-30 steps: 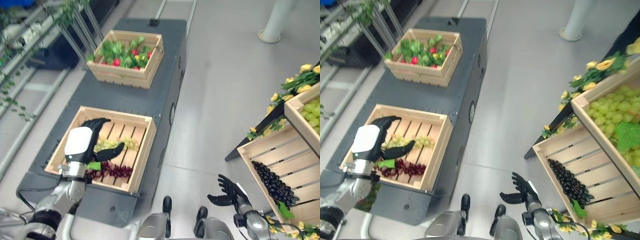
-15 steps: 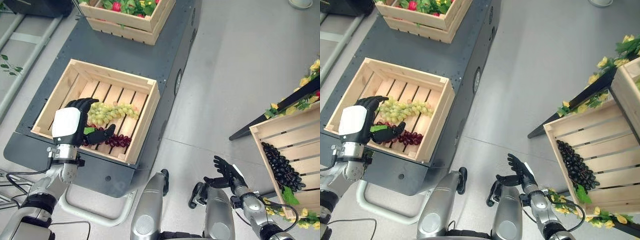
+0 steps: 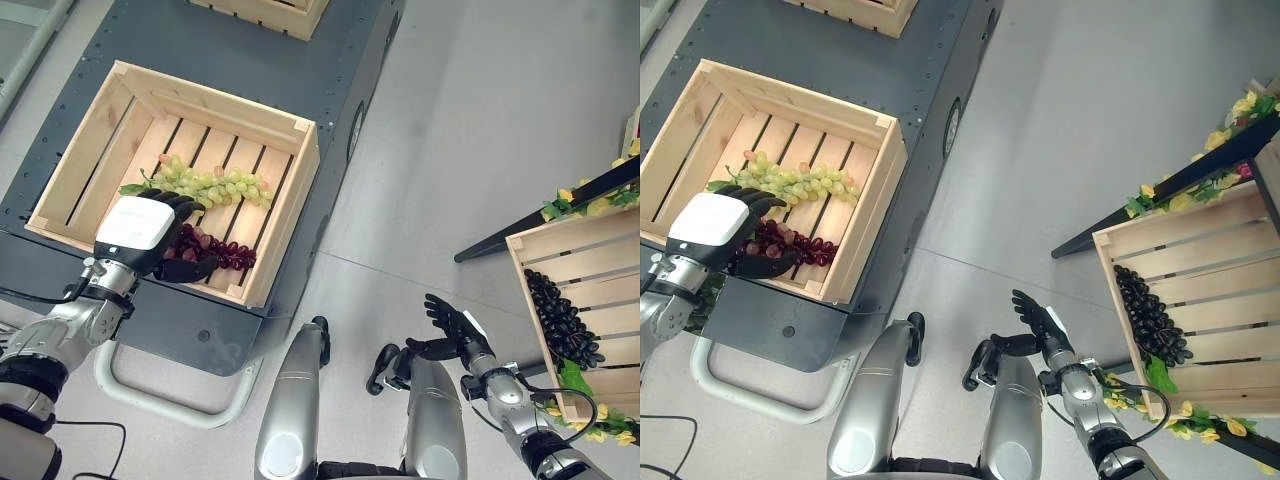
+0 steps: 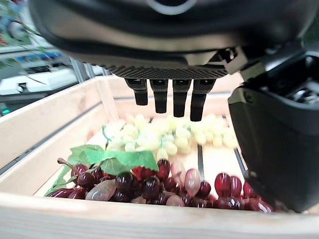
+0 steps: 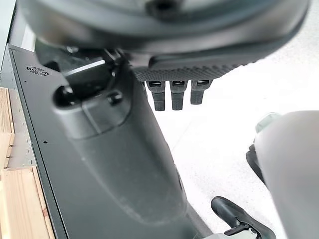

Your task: Pick up the fruits from the basket on one side to the basket on the other side

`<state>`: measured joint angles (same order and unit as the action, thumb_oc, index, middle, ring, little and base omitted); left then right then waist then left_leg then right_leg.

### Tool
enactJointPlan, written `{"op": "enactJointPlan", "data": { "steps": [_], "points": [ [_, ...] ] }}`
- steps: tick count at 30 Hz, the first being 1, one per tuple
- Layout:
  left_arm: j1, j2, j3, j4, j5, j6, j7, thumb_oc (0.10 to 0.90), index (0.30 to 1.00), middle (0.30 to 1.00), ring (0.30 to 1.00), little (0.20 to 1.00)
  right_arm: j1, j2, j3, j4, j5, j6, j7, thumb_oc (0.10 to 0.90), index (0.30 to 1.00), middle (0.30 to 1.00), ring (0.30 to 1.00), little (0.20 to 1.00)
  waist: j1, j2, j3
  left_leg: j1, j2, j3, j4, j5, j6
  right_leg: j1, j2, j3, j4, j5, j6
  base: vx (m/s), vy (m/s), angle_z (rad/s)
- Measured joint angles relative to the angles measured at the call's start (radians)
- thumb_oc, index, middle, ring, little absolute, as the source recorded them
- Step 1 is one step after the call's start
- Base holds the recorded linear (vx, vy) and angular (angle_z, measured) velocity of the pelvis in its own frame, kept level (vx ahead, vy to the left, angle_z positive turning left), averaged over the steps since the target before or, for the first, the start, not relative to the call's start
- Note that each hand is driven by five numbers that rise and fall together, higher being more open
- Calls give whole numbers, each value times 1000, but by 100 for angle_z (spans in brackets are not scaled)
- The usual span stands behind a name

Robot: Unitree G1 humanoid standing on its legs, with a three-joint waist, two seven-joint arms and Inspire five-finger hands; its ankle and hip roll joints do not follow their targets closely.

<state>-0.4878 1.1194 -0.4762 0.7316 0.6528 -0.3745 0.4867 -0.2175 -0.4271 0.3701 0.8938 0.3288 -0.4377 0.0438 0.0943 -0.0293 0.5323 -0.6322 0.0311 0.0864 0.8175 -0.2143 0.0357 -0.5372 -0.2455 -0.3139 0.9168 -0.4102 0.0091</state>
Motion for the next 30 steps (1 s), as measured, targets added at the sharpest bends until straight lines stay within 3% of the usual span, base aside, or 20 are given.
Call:
{"op": "enactJointPlan", "data": {
  "steps": [5, 14, 30],
  "points": [
    [-42, 80, -69, -62, 29, 0, -79, 800, 900, 900, 900, 900, -4, -11, 0, 3, 0, 0, 5, 800, 900, 900, 900, 900, -5, -1, 1, -5, -1, 0, -1, 0, 1, -3, 1, 0, -2, 2, 3, 0, -7, 2],
    [-74, 185, -109, -204, 44, -20, -234, 800, 900, 900, 900, 900, -2, -41, 0, 5, 0, 0, 15, 800, 900, 900, 900, 900, -13, -1, 0, -10, -1, -2, -4, 1, -2, -9, 0, -1, 2, -3, -3, 1, -4, 1],
    [-327, 191, -343, -230, 45, -23, -412, 800, 900, 900, 900, 900, -18, -49, -1, 9, 3, -1, 22, 800, 900, 900, 900, 900, -24, -6, 0, -120, 5, -28, 27, 5, -7, -94, 11, -21, 14, -2, -3, -14, -2, 2]
  ]
}}
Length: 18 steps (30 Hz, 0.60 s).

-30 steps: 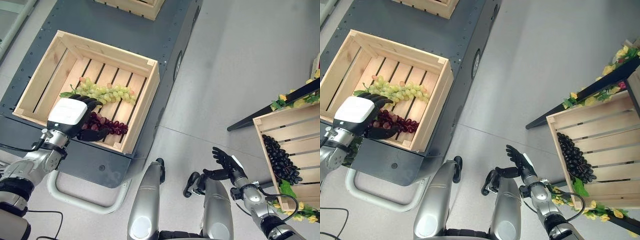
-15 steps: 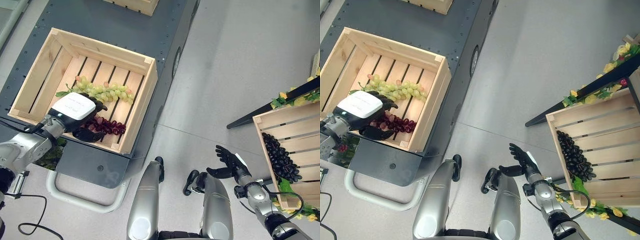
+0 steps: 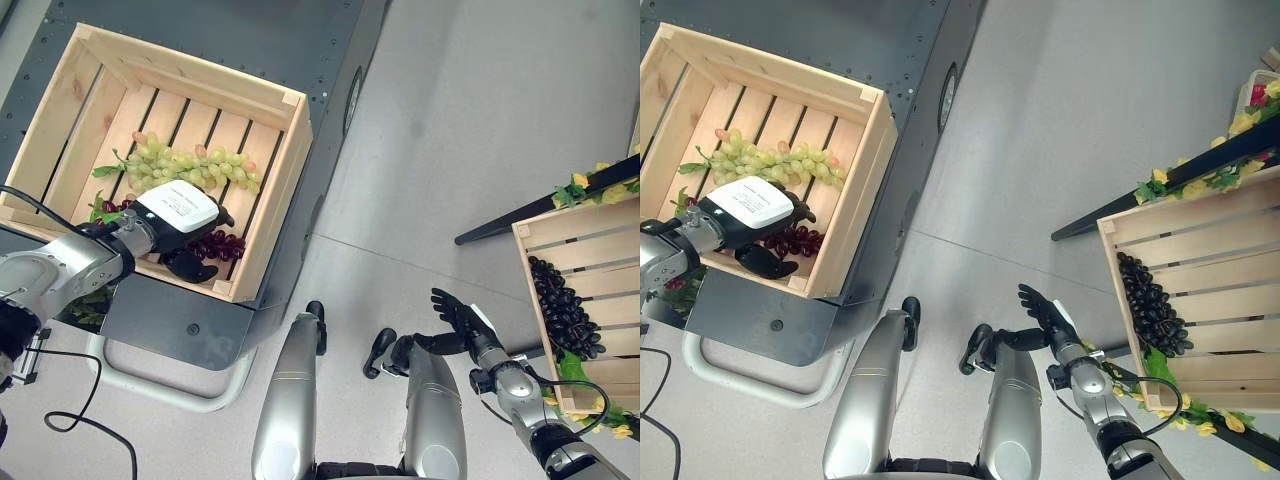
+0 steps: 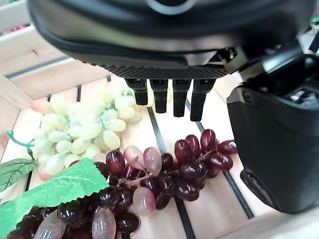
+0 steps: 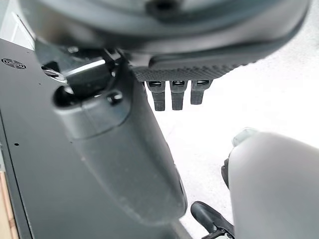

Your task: Pick up the fruits from the basket on one side to the basket on the other side

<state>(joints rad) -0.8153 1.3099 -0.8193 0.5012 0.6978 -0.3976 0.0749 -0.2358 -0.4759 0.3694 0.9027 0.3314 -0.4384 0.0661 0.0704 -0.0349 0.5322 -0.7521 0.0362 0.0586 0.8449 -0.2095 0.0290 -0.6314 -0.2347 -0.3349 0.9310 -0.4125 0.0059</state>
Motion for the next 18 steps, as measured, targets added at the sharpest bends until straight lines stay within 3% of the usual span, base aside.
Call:
{"op": "enactJointPlan", "data": {
  "steps": [10, 18],
  "points": [
    [-135, -23, -98, 29, 83, 92, -76, 800, 900, 900, 900, 900, -27, -2, 1, 4, 39, -8, 0, 800, 900, 900, 900, 900, -15, -19, 1, -81, 8, -1, 25, 2, 4, -71, 9, 3, 20, 0, -1, -25, 0, 3],
    [-183, -99, -97, 14, 136, 228, -161, 800, 900, 900, 900, 900, -44, -2, 2, 3, 42, -33, -1, 800, 900, 900, 900, 900, -30, -25, 0, -102, 14, -4, 25, 4, 0, -92, 18, 2, 16, 2, -4, -2, -3, 0]
  ]
}}
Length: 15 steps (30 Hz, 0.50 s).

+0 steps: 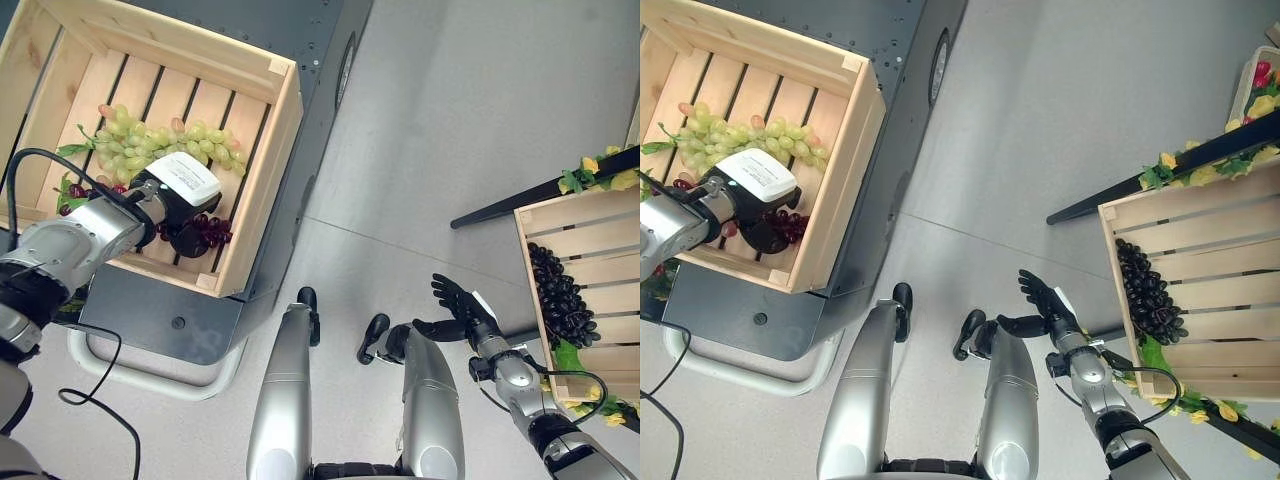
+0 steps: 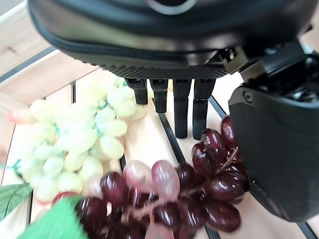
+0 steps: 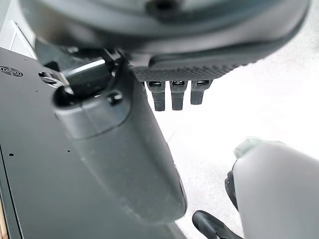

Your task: Pick up the fruits from the basket on one side to the basket on the other side

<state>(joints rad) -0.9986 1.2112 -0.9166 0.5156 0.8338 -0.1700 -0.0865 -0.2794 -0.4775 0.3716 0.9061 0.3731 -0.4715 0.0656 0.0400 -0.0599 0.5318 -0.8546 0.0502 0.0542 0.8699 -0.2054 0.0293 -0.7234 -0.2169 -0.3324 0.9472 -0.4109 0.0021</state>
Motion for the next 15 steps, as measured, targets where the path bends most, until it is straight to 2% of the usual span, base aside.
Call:
{"op": "enactJointPlan", "data": {
  "steps": [2, 4, 5, 6, 13, 15],
  "points": [
    [-7, -12, 0, 0, 29, 24, -24, 800, 900, 900, 900, 900, 0, 0, 0, 10, 0, 0, 0, 800, 900, 900, 900, 900, -1, -1, 0, -3, 0, -2, -1, 1, -2, -1, 3, -4, -3, 1, -1, 0, 0, 0],
    [-11, -14, 0, -1, 37, 25, -32, 494, 441, 441, 441, 441, -1, 0, 1, 14, 30, 0, 0, 800, 900, 900, 900, 900, 0, -1, 0, -2, 0, -4, -3, 1, -2, -1, 3, -5, -3, 1, -2, -8, -32, 3],
    [-11, -14, 0, -1, 38, 25, -32, 413, 319, 319, 319, 319, -2, 0, 0, 14, 31, 0, 0, 800, 900, 900, 900, 900, 0, -1, 0, -3, 0, -4, -3, 1, -3, -1, 4, -5, -3, 1, -2, 0, -33, 2],
    [-12, -15, 0, -1, 38, 24, -31, 400, 300, 300, 300, 300, -7, -1, 0, 16, 31, 0, 0, 800, 900, 900, 900, 900, 0, -2, 0, -3, 0, -6, -3, 2, -3, 0, 4, -6, -3, 1, -2, 0, 0, 0],
    [-19, -23, 2, 17, 39, 25, -31, 400, 300, 300, 300, 300, -13, 1, 0, 12, 30, -10, 0, 800, 900, 900, 900, 900, -2, -10, -1, -2, 0, -17, -2, 4, -5, 4, 5, -8, -4, 2, -3, 0, 0, 0],
    [-13, -24, -2, 67, 38, 24, -51, 400, 300, 300, 300, 300, -13, 1, 0, 11, 30, -11, 0, 800, 900, 900, 900, 900, -7, -15, 0, -1, 0, -17, -2, 4, -5, 5, 5, -8, -7, 2, -3, 0, 0, 0]
  ]
}}
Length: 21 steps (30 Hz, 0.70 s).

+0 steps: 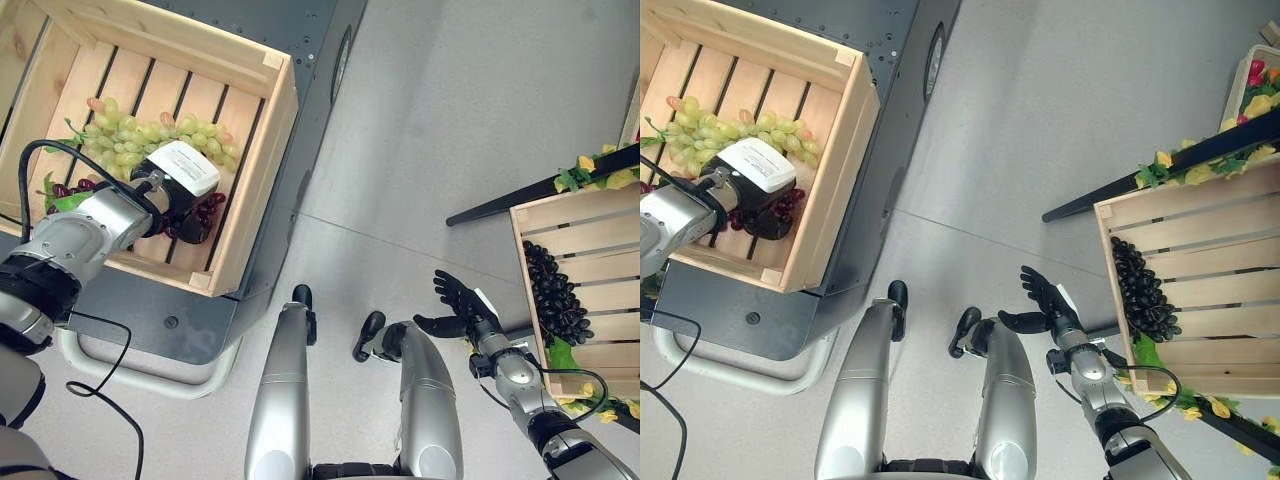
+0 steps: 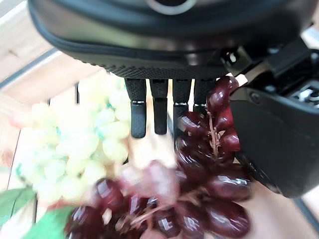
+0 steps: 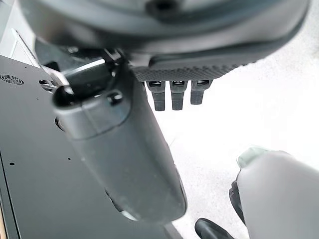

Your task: Pick up the fruits from the basket on one side to the basket on the other side

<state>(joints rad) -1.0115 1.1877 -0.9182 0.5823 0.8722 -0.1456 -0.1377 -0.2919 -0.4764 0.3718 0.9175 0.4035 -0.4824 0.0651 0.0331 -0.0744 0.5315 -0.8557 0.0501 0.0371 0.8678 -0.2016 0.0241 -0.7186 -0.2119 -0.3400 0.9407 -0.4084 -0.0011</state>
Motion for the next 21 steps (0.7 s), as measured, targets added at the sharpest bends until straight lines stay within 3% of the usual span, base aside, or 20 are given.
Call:
{"op": "enactJointPlan", "data": {
  "steps": [8, 12, 17, 18, 20, 21],
  "points": [
    [42, 0, 4, 85, -2, -1, 20, 400, 300, 300, 300, 300, 3, 12, 0, 13, -1, -1, 0, 800, 900, 900, 900, 900, 8, -1, 0, 59, -2, 1, -27, 0, 4, 60, 2, 2, -32, 5, 9, -1, -5, 1],
    [121, 0, 64, 88, -76, 1, 72, 400, 300, 300, 300, 300, 10, 23, 1, 13, -1, -2, 0, 800, 900, 900, 900, 900, 11, -3, 0, 128, -4, 14, -65, 3, 8, 122, 2, 6, -68, 14, 17, 9, -14, -3],
    [356, -27, 347, 147, -410, 11, 148, 400, 300, 300, 300, 300, 35, 43, -3, -2, -1, -3, 0, 800, 900, 900, 900, 900, 11, -6, 1, 239, -7, 27, -125, 4, 8, 226, 7, 8, -131, 26, 27, 32, -35, -6],
    [463, -106, 565, 224, -528, -2, 186, 400, 300, 300, 300, 300, 65, 60, -9, -30, -1, -3, -1, 800, 900, 900, 900, 900, 13, -6, 0, 296, -7, 32, -156, 4, 7, 280, 11, 8, -163, 30, 32, 28, -36, -4],
    [522, -163, 712, 299, -663, -2, 206, 400, 300, 300, 300, 300, 104, 75, -7, -78, -3, -2, -2, 800, 900, 900, 900, 900, 20, -7, 0, 356, -6, 35, -191, 5, 6, 338, 19, 8, -204, 34, 37, 37, -35, -2],
    [529, -166, 723, 315, -696, -3, 211, 400, 300, 300, 300, 300, 111, 79, -7, -89, -4, -2, -4, 800, 900, 900, 900, 900, 22, -7, 0, 364, -6, 35, -197, 5, 5, 345, 20, 8, -209, 36, 37, 56, -24, -1]
  ]
}}
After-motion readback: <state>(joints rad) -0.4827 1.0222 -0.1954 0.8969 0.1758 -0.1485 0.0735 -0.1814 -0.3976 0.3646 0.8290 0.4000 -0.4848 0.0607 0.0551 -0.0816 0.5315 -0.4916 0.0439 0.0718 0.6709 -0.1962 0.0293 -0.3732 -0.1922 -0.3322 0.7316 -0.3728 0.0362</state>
